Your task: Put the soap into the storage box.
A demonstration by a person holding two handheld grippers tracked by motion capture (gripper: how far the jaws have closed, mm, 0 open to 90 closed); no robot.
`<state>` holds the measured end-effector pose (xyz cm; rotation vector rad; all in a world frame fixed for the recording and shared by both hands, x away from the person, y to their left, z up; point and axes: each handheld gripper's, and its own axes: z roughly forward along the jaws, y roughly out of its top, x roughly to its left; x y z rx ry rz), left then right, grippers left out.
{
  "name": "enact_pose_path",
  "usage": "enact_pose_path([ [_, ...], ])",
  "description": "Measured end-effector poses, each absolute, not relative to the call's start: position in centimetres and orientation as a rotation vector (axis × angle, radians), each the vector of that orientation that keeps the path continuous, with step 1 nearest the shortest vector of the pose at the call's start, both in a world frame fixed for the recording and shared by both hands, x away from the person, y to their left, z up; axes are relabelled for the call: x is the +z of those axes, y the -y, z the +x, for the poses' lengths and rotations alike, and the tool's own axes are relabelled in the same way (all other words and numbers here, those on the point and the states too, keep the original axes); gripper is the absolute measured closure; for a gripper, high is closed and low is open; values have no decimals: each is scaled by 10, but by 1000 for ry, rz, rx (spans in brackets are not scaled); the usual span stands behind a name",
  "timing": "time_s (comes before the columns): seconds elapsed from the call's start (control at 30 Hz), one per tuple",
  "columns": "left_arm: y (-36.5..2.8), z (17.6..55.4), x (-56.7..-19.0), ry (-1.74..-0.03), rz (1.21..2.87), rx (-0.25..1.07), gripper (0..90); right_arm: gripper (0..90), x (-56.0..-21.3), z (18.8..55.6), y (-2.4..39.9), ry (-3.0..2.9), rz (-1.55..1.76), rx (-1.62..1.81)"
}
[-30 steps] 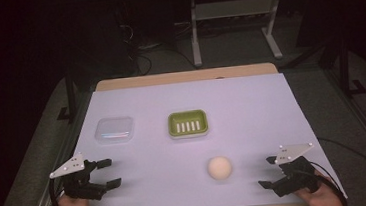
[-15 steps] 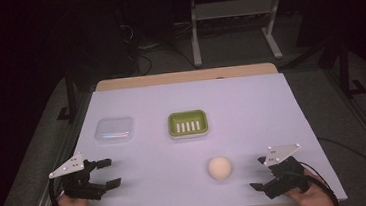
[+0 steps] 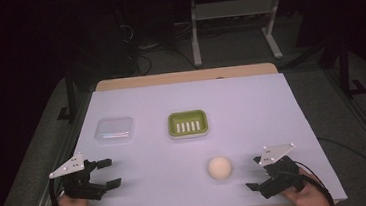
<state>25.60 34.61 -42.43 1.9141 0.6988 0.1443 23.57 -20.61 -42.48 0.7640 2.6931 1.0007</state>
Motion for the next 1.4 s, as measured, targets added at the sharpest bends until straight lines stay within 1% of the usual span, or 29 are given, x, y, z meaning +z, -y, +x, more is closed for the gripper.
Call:
enact_pose_path([
  [0.53, -347, 256, -424, -704, 1915, 150, 131, 147, -422, 246, 188, -2725, 717, 991],
  [1.4, -346, 256, -424, -694, 1923, 149, 131, 141, -418, 274, 156, -2789, 631, 982],
])
